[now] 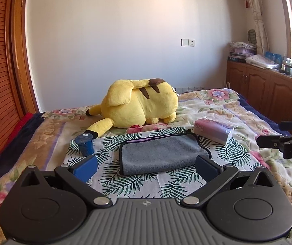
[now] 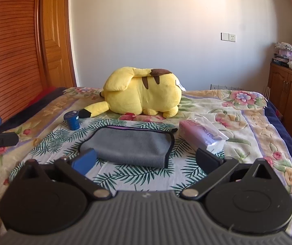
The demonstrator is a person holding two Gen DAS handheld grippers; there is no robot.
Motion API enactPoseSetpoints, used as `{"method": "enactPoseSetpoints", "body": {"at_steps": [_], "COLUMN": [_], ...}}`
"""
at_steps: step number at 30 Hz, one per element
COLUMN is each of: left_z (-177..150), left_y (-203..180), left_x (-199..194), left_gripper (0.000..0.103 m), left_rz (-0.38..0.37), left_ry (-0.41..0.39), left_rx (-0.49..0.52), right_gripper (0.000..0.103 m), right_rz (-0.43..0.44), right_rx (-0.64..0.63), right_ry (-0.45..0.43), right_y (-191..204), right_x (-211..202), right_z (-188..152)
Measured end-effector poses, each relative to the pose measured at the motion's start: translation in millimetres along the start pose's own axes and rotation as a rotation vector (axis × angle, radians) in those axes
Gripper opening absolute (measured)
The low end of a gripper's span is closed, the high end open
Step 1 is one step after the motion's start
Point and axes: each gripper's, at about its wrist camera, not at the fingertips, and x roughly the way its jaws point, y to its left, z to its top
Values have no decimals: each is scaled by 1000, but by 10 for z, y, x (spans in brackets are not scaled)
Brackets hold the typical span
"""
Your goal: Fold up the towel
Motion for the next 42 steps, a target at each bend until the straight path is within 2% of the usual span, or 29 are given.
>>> {"method": "enactPoseSetpoints", "body": {"at_steps": [12, 19, 32, 42], "left_z": [-328, -514, -915, -1041], "left_y": [-161, -227, -316, -329], "left_x": [-111, -154, -194, -89], "left_gripper": [87, 87, 87, 87], "left_rz": [-5, 47, 35, 40], "left_ry": [34, 49, 90, 88], "left_rx": [-12, -13, -31, -50], "right_gripper": [103, 103, 103, 103], "right_rz": [14, 20, 21, 9], "right_rx": [8, -5, -1, 12], "right_ry": [-2, 14, 60, 71], "right_y": [110, 173, 268, 260], "right_x": [-204, -260, -296, -273], "right_z": [-199, -366, -730, -874]}}
